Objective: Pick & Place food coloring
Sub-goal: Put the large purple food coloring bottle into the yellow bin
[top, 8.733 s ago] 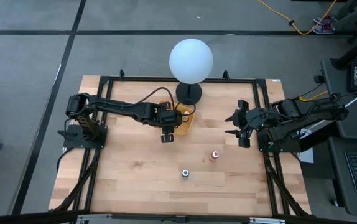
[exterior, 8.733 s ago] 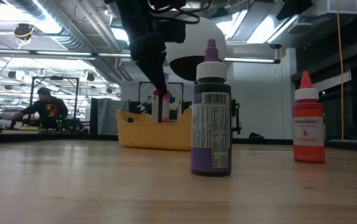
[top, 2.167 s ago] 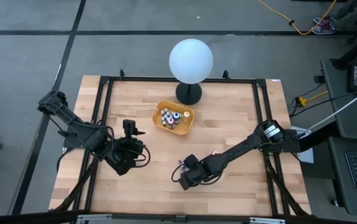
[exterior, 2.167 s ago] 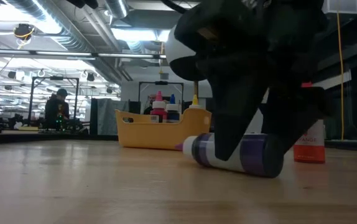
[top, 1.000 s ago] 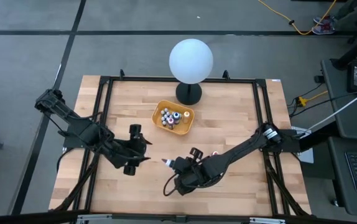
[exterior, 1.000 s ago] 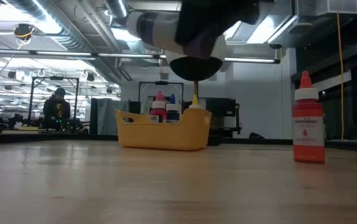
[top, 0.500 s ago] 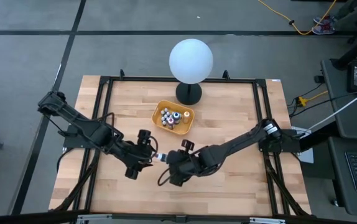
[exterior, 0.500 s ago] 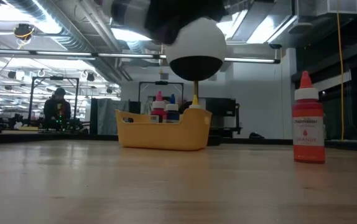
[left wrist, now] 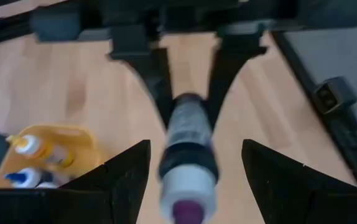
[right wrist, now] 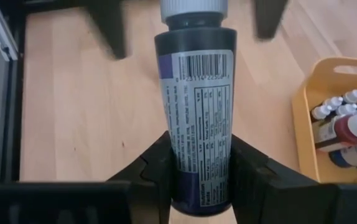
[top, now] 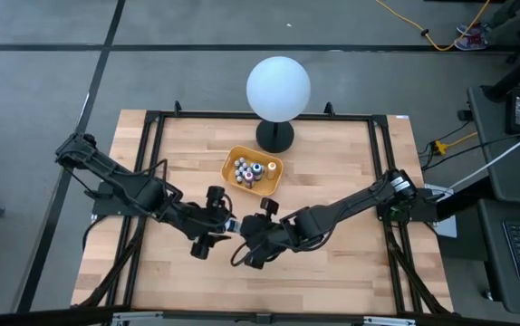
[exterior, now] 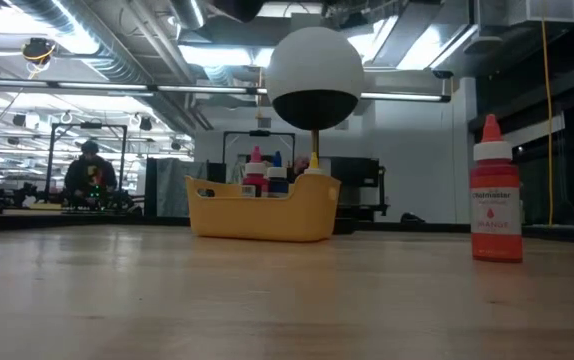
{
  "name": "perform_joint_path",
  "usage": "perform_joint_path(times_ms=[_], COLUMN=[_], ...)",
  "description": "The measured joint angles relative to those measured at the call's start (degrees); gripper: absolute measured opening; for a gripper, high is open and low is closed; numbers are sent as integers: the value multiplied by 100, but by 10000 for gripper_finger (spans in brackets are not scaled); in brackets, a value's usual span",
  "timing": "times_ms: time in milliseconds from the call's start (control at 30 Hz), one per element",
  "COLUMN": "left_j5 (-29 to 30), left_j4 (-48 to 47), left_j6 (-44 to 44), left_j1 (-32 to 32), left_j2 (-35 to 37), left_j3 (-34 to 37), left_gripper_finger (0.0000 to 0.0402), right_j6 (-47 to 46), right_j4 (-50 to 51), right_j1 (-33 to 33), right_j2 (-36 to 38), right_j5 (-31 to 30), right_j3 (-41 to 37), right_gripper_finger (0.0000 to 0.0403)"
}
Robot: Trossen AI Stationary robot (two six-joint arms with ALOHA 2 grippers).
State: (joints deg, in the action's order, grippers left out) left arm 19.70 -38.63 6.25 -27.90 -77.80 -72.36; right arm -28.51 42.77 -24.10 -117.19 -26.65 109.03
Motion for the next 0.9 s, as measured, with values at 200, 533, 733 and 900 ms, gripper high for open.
perform_joint_path(times_ms=[200, 533, 733, 900], left_j5=[-276, -126, -94, -56], left_j4=[110, 36, 29, 33], left_j6=[46, 50, 51, 67], left_j1=[0, -4, -96, -175], left_j2=[0, 7, 13, 13], left_j3=[0, 0, 0, 0], left_gripper_finger=[249, 249, 248, 228], right_j6=[59, 325, 302, 331], right_j4=[-280, -172, -133, -142], right_j1=[0, -2, -2, -8], right_j2=[7, 7, 7, 7], right_j5=[-14, -168, -174, -151], right_j3=[0, 345, 358, 359], right_gripper_finger=[117, 118, 118, 118])
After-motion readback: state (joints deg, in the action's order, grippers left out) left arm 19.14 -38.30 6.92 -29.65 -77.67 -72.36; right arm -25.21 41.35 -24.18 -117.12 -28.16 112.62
